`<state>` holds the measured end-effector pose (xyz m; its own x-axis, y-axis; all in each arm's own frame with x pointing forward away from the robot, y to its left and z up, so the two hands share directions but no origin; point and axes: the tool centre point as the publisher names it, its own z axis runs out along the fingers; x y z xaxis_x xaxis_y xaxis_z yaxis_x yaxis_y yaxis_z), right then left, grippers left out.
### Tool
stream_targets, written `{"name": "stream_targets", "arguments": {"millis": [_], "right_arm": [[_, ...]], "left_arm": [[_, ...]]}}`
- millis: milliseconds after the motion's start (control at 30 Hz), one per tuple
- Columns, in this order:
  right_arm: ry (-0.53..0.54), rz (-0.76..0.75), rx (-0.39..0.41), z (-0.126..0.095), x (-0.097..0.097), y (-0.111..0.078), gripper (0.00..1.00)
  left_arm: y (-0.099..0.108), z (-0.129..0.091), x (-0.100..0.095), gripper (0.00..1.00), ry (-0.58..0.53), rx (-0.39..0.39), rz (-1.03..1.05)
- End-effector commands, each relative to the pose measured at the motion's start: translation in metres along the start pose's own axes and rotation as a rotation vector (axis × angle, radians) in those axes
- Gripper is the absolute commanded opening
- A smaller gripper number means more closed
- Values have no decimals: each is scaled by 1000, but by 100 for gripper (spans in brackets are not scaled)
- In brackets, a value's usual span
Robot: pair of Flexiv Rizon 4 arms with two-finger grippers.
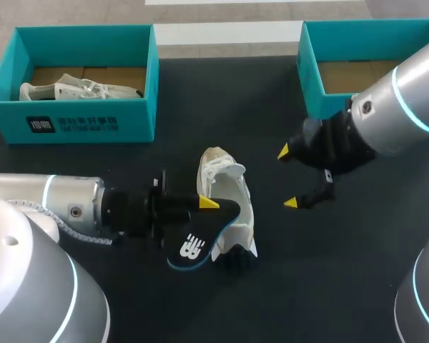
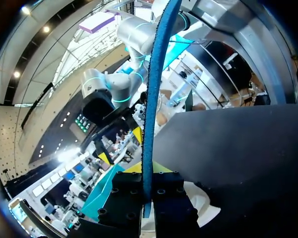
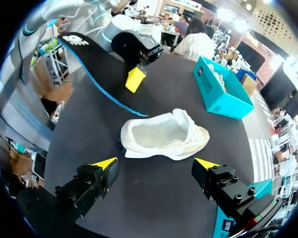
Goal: Take the shoe out of the shoebox, open the shoe tongue, remove and reinsert the insole, then place the shoe into the shoebox
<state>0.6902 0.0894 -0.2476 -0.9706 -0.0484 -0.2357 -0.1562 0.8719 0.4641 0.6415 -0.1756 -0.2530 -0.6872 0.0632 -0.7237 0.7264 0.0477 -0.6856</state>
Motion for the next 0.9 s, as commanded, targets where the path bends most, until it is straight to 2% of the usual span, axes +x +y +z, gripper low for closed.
{"name": "stream_targets", "arguments": {"millis": [33,333,633,900], "right_arm": [[-19,-32,41,18,-1,2,100],[-28,-47,41,44,-9,-7,100],[-19,-50,-4,77,-17,-3,100],[4,-68,-39,87,-20,1,100]], "left_arm": [[4,1,3,0,-7,13,9],[13,2,11,0,-2,-13,-6],[13,-2,13,0,-11,-18,-12],[10,-4,9,0,-12,-24,0]]}}
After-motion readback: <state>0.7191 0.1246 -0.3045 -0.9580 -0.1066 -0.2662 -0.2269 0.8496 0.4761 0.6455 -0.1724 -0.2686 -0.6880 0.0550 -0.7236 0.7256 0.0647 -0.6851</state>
